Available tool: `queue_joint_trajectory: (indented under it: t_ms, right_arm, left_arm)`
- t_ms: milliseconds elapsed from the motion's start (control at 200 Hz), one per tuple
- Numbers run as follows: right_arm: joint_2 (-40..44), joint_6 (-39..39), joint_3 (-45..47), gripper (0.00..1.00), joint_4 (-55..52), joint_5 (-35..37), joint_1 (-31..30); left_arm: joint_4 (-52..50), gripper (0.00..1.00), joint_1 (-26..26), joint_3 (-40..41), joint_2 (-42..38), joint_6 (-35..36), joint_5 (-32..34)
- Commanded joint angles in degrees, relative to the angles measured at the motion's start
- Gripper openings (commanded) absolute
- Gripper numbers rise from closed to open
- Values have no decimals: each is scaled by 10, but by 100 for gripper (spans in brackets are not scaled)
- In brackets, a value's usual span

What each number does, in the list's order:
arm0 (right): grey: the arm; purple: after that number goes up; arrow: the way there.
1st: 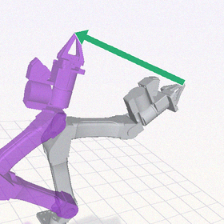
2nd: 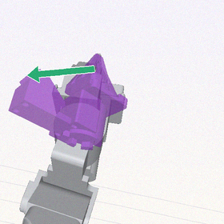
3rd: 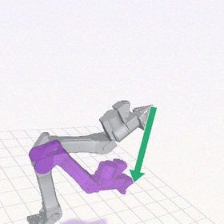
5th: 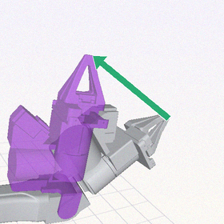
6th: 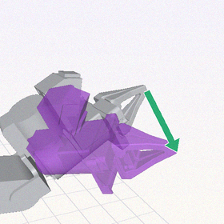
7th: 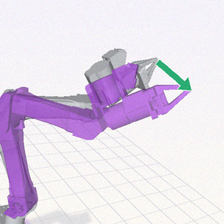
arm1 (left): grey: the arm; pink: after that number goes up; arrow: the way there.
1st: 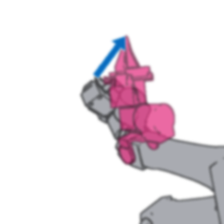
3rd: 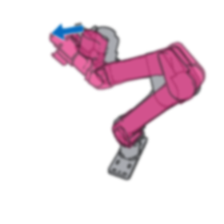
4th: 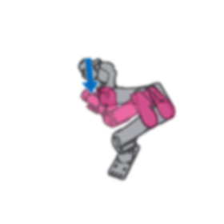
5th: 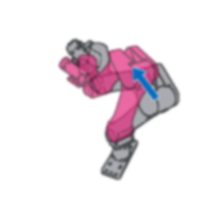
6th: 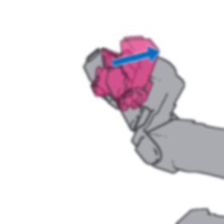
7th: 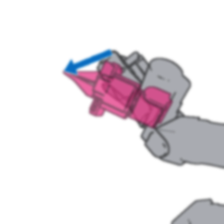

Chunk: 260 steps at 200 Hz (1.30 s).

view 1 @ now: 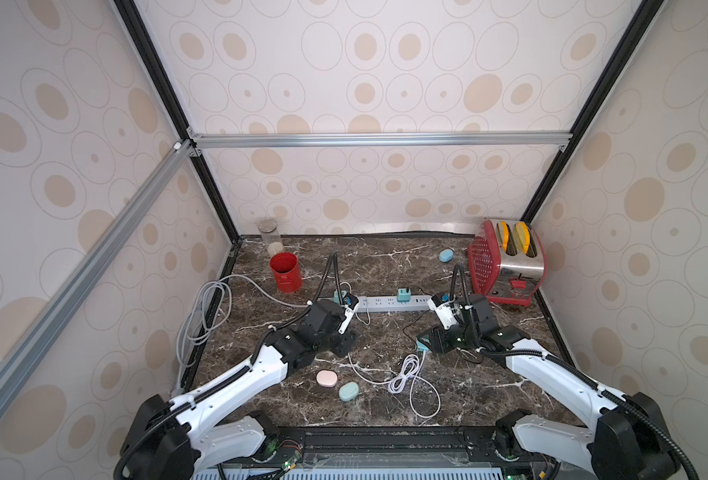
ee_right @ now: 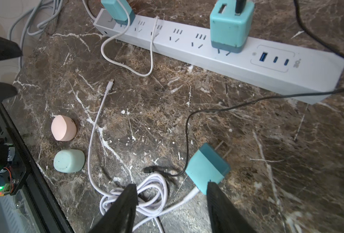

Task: Charge the bluetooth headset
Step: Adjust the plug at the socket, then pick up the bluetooth headset from the center of the board.

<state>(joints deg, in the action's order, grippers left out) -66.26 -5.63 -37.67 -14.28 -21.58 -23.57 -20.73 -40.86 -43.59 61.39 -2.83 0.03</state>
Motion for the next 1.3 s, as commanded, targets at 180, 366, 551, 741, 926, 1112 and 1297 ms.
queue_joint_trajectory:
  t_ms: [180,366,551,741,926,1112,1297]
  right_arm:
    - [-11,34,-9,60,13,-56,-2]
    - [3,-14,3,60,27,-35,-3]
    - [-11,-37,-16,60,-17,9,-3]
    - [-18,-73,-22,60,-23,27,-3]
    - [-27,-82,-30,60,-45,26,-3]
    - [-9,-86,-21,60,-43,44,-2]
    - [-7,-88,-20,60,-48,56,-3]
  left_arm:
    - [-191,59,-17,-10,-84,292,-33]
    - [-268,58,-24,-90,-8,133,27]
    - [-307,49,-42,-143,13,-217,113]
    - [-439,48,-43,-206,36,-543,112]
    - [-288,49,-42,-87,28,-757,-13]
    - [-314,59,-40,-62,29,-854,-24]
    - [-284,62,-40,-24,37,-923,-42]
